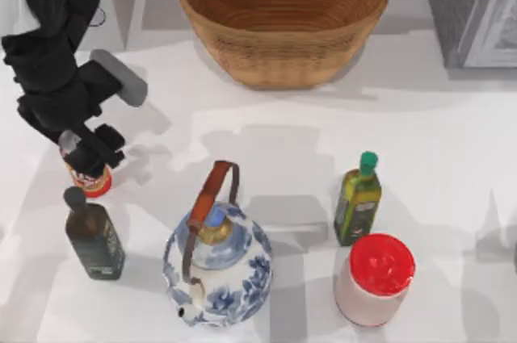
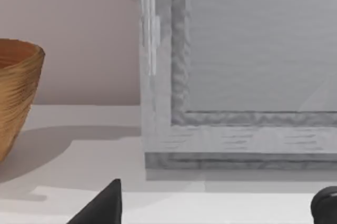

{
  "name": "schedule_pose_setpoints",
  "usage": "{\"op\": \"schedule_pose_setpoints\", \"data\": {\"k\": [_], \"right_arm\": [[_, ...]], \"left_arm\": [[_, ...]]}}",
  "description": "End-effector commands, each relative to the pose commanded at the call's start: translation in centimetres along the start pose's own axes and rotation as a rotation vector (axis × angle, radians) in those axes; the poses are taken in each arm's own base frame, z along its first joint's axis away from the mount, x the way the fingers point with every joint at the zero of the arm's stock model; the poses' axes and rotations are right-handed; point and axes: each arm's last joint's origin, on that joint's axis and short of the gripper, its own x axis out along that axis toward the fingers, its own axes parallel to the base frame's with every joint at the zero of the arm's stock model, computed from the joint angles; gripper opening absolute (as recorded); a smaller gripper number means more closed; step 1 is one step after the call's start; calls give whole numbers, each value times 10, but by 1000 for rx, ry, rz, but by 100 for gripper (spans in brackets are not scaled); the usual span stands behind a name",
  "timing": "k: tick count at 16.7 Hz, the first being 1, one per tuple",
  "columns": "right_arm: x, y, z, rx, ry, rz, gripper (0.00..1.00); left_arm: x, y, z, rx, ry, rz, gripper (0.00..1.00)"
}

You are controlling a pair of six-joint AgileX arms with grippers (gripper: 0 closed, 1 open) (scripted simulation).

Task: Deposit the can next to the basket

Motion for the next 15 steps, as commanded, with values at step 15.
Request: {"op": "schedule_pose_setpoints", "data": {"k": [15], "right_arm": [[0, 0, 0, 0, 0, 0, 100]], "left_arm": [[-1, 0, 0, -1, -2, 1, 0]]}}
